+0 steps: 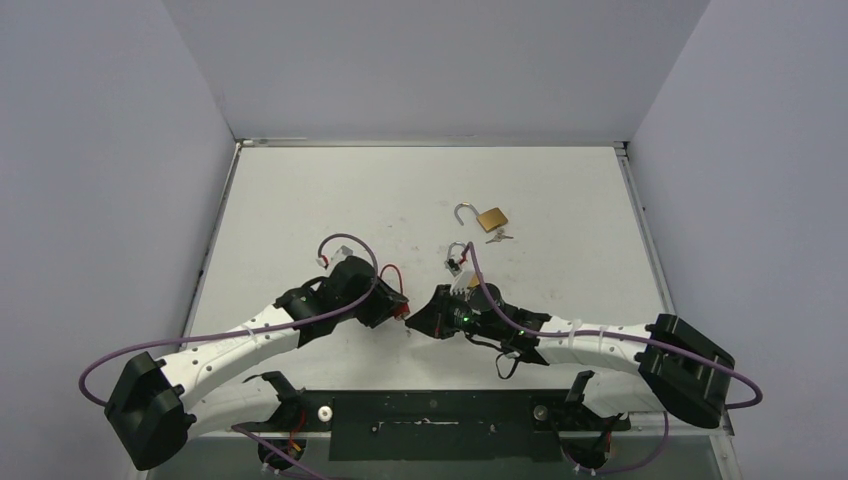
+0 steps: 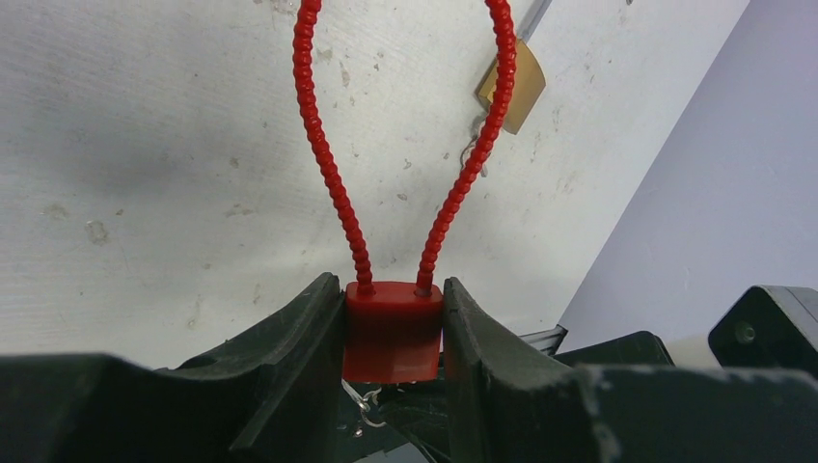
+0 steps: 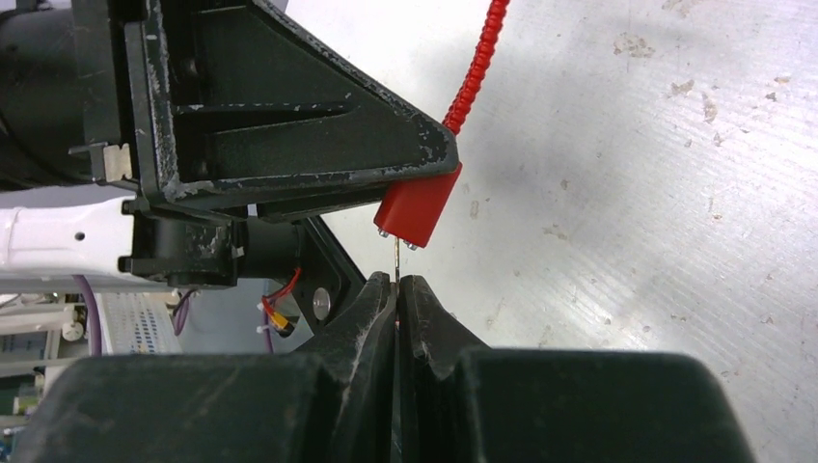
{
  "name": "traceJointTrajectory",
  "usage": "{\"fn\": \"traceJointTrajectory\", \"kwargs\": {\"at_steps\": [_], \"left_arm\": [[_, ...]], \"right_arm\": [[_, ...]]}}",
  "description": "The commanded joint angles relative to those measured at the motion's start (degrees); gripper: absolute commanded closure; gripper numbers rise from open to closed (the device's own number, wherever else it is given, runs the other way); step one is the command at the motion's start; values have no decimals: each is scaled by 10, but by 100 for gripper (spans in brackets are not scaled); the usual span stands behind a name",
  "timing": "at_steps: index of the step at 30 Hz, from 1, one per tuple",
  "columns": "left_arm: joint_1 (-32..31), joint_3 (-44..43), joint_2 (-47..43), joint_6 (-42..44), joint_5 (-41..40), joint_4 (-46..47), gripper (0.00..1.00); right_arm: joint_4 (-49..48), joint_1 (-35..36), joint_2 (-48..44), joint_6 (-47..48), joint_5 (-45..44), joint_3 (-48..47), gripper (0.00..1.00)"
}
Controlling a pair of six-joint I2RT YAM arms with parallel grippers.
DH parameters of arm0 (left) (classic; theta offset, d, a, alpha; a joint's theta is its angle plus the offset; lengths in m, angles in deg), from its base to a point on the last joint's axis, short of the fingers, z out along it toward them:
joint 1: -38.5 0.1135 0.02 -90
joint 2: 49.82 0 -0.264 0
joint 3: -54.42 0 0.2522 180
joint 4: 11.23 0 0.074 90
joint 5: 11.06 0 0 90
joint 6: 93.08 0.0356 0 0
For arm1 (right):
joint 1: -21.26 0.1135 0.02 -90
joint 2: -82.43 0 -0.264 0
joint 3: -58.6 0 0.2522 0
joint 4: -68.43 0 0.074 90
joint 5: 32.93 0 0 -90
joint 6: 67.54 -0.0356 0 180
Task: Unlock with the key
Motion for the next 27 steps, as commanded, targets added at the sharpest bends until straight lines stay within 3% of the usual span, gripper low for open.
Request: {"fn": "traceJointTrajectory", "kwargs": {"at_steps": [1,15,27], "left_arm": [[-2,-5,-6,-8,17,43,100],[-1,27,-55,-81,-42,30,100],[2,37,-68,-97,-37,32,100]], "right_arm": [[19,-1,17,-32,-51,-33,100],[-25,4,-3,-28,-52,-10,100],[-17,6,12,-24,-57,-29,100]]}}
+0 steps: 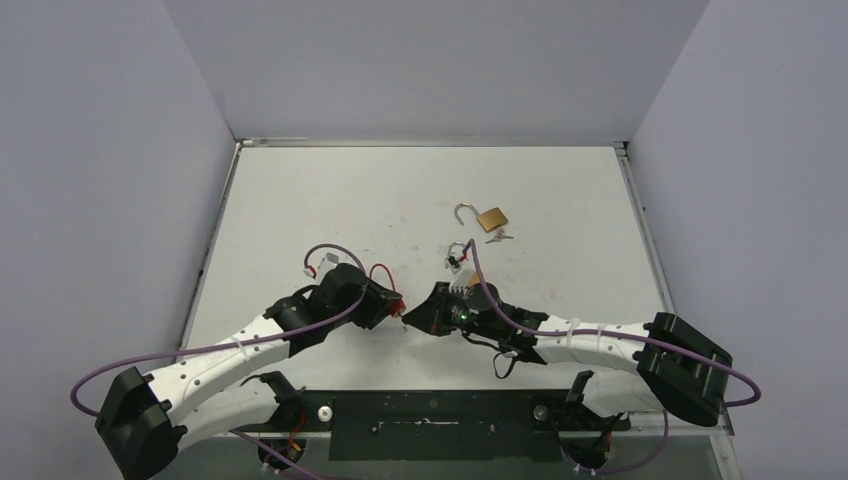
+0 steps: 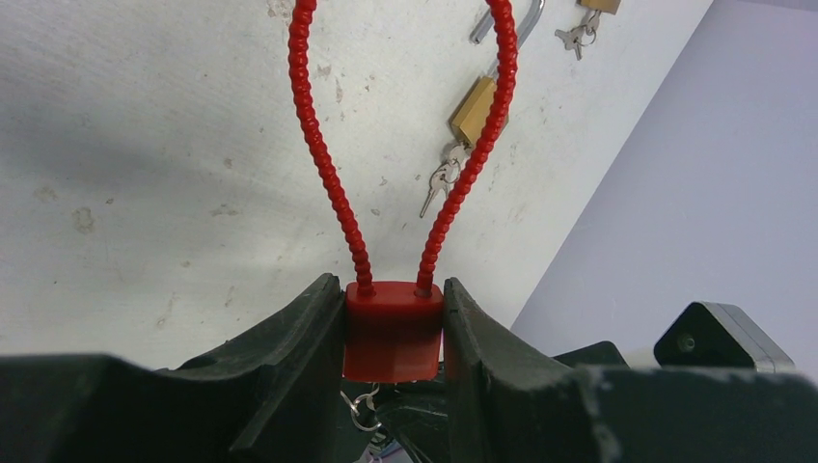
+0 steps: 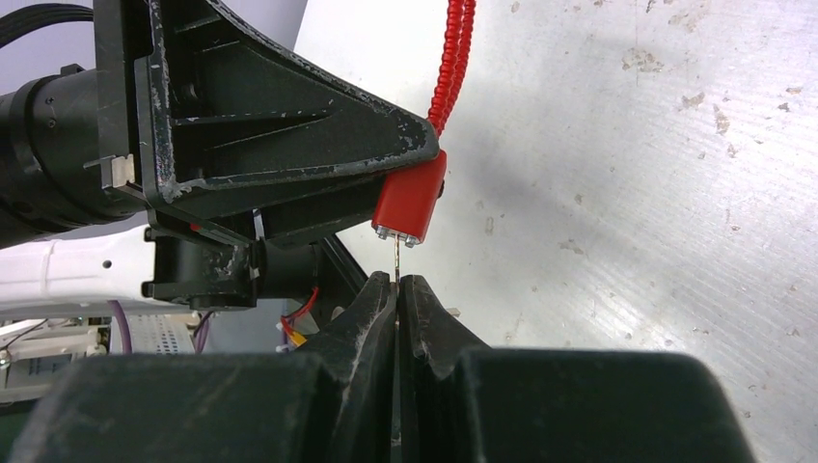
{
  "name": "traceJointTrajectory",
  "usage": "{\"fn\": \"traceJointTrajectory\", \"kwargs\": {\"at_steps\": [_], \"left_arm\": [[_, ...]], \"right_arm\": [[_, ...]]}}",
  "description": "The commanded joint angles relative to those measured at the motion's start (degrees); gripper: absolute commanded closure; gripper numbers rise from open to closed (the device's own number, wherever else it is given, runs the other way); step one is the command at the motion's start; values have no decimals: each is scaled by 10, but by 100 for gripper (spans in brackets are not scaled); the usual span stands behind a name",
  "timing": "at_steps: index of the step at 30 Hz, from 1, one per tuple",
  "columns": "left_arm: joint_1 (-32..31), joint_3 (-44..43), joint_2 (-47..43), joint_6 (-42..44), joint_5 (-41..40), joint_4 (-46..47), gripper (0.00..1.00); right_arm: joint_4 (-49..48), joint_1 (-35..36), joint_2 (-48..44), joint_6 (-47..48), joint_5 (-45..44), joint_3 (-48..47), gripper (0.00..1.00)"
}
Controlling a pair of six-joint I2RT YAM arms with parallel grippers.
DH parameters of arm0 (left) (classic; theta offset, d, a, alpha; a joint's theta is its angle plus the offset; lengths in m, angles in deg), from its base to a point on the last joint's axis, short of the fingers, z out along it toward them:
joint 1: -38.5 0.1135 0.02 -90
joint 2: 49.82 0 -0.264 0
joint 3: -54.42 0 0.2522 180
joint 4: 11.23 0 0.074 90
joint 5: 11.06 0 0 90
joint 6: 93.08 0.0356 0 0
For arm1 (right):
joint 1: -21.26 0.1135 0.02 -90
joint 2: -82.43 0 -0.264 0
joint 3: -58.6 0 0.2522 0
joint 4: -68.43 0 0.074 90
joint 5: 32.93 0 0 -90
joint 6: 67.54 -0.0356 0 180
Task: Unlock with the key
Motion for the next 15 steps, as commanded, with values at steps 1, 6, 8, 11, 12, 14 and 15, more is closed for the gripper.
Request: {"fn": "traceJointTrajectory", "kwargs": {"at_steps": [1,6,8,11,12,14,15], "left_arm": [[0,7,-19,-22,8,30,100],[0,2,-12,-23,22,46,100],[0,-1,-9,-23,25,48,100],[-1,-1,-8,-27,30,54,100],[-1,-1,-8,-29,33,57,100],[-1,2,-8,-36,37,64,100],[-1,3,-9,-41,40,68,100]], "right_arm": [[-9,1,8,12,-34,-23,100],[60,-1,49,5,-40,-84,100],[98,-1,68,5,-43,-115,100],[143,-2,94,9,-54,-155,100],[153,-2,99,11,-59,-164,100],[171,-2,107,17,-72,-183,100],[176,-2,112,20,-78,-191,100]]}}
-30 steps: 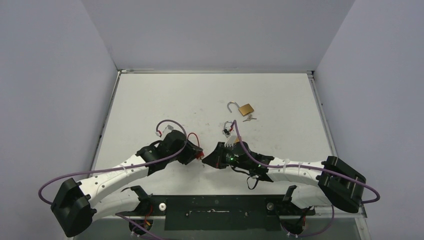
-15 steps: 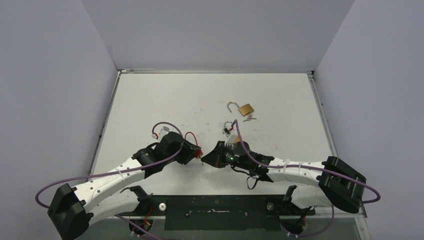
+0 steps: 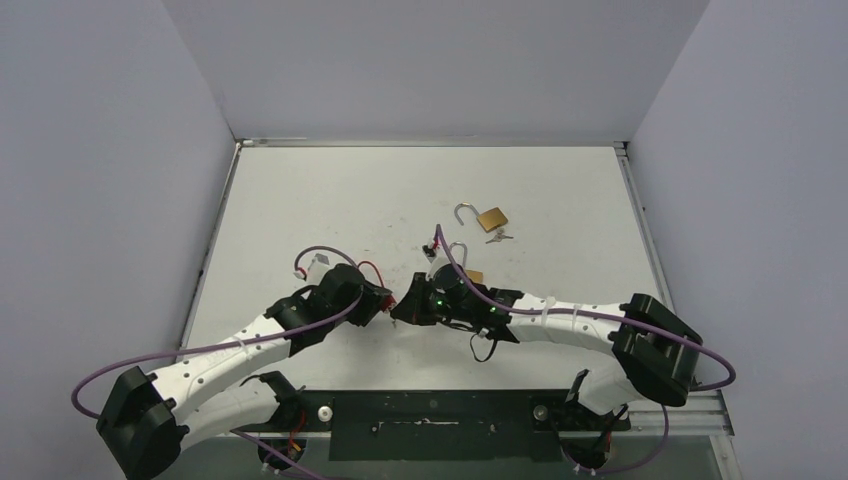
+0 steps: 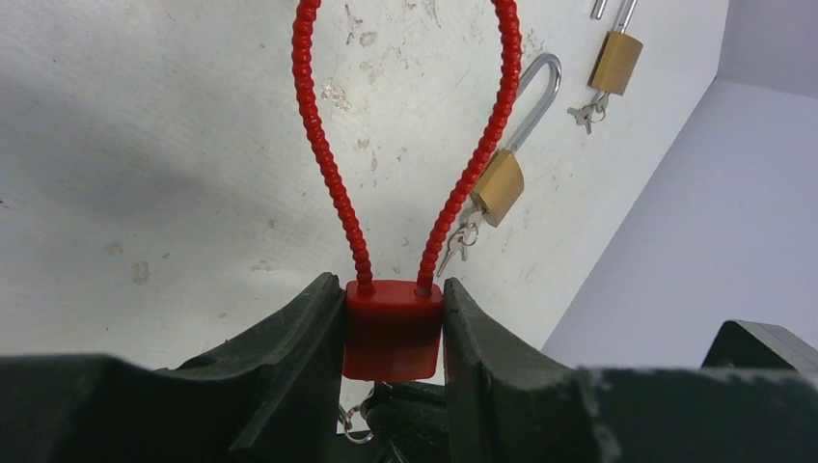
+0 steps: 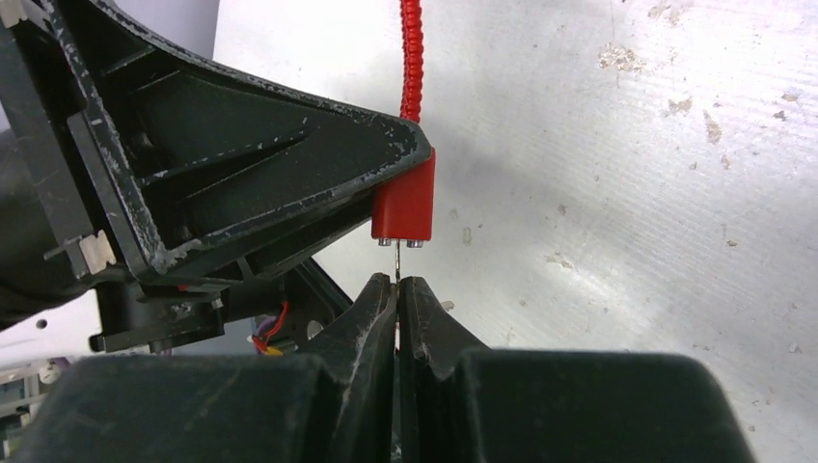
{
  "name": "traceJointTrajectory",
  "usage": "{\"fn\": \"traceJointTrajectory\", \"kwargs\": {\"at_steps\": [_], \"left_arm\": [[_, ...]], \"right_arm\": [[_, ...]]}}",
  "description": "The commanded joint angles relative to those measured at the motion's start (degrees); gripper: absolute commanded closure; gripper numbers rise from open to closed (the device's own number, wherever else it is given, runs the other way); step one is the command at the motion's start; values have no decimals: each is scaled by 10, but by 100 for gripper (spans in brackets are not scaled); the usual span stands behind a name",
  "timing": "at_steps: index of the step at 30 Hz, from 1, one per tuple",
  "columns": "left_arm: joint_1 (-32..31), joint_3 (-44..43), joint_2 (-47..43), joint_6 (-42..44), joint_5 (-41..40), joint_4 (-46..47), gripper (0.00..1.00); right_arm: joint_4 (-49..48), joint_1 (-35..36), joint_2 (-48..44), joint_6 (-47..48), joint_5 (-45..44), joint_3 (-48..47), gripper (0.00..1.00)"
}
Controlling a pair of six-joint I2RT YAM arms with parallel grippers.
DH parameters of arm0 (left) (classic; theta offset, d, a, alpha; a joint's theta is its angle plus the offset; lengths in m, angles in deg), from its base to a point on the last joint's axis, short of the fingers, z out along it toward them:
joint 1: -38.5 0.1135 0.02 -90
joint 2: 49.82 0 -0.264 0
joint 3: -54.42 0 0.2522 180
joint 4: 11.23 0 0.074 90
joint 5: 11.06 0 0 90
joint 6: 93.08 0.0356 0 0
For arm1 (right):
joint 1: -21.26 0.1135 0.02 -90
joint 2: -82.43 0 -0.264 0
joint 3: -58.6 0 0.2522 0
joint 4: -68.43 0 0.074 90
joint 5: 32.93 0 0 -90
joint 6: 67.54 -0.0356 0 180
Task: Unlock with the key
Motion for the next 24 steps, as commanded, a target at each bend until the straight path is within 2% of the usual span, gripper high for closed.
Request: {"fn": "traceJointTrajectory", "kwargs": {"at_steps": [1,5,8,13,24], "left_arm": [[-13,-9,-11,-38,93,77,100],[-14,5,-17,-71,107,112,100],[-14,12,-21,-86,117,143,100],[-14,-5,-22,-70,107,121,100],[-13,2,-43,-64,2,75,100]], "right_arm": [[24,-4,26,18,-85,-57,100],[-1,0,38,36,-115,-63,100],[-65,2,40,75,-107,-45,100],[-97,0,22,101,-77,-28,99],[-128,-20,-96,106,-16,57,73]]}}
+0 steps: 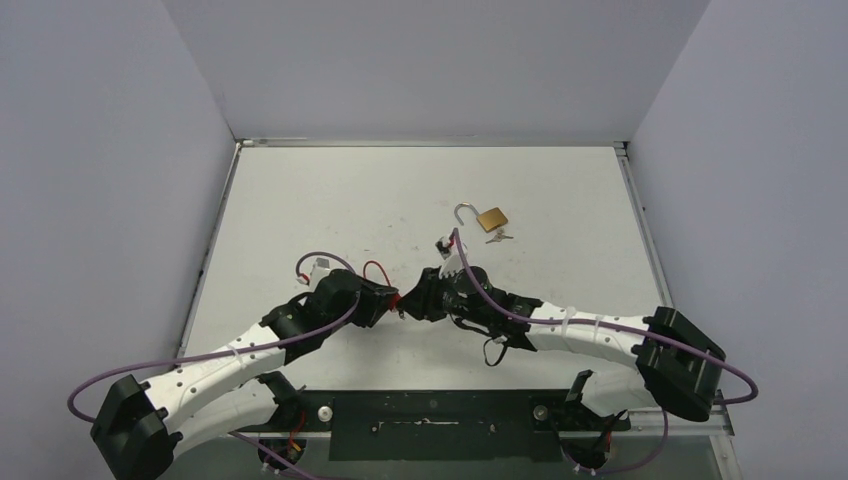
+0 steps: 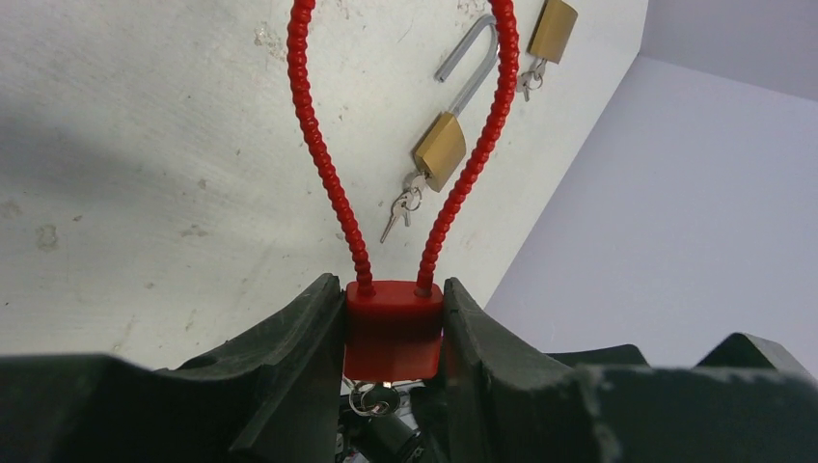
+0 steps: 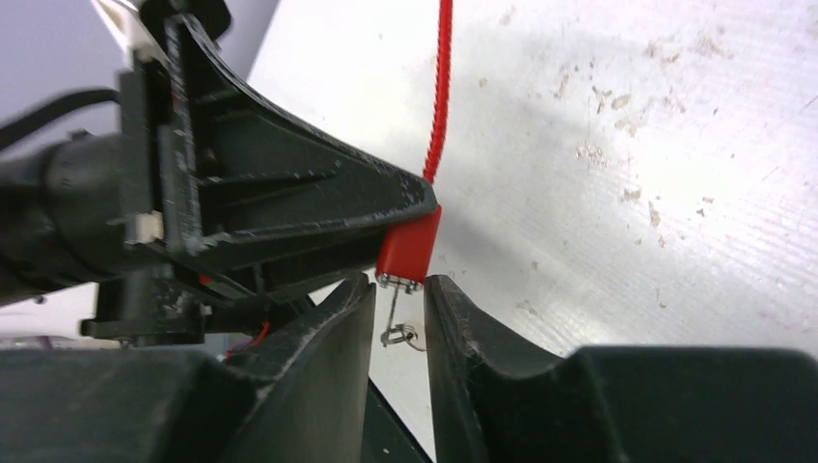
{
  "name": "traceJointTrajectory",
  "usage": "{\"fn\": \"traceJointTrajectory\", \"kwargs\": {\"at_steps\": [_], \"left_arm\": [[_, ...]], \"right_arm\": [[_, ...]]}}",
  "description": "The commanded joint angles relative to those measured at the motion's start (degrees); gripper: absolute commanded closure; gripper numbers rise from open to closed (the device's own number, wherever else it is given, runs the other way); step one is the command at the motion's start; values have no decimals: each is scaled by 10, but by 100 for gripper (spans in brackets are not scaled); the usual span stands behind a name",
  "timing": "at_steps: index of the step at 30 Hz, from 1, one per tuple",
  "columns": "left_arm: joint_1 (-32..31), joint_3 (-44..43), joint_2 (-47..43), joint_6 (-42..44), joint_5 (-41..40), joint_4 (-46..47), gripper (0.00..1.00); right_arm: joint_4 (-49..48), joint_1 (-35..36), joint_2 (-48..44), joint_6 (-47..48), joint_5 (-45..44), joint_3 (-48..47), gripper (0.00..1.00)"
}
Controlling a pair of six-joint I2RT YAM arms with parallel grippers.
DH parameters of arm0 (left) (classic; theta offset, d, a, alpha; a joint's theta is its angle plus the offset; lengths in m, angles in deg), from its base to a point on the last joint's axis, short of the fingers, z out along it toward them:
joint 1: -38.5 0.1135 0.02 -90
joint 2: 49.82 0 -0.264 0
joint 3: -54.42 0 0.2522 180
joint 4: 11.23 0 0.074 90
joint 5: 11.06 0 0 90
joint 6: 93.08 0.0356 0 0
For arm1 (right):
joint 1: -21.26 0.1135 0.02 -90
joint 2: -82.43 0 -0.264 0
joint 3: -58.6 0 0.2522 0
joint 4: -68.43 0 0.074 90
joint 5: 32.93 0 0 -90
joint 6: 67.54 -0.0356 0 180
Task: Unlock with the key
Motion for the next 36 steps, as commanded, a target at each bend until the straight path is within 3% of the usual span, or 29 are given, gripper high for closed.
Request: {"fn": "traceJointTrajectory", "kwargs": {"at_steps": [1,5,11,19,28,36], "left_arm": [[-4,-26,-12,-14,-19,19,100],[-4,-20,-13,-23,-28,27,100],[-3,-21,-17,-23,-29,29,100],[-4,-21,-22,-23,-23,26,100],[-3,-19,-18,-25,-15,34,100],[-4,-18,-15,-25,-4,40,100]], "right_arm": [[-52,-15,-51,12,15,10,70],[-45,-15,-84,6,24,27,51],[-4,-14,-84,-5,35,28,47],[2,-13,-43,-16,55,7,68],[-5,-13,-26,-13,58,1,72],[-5,-17,-4,1,57,-19,94]]}}
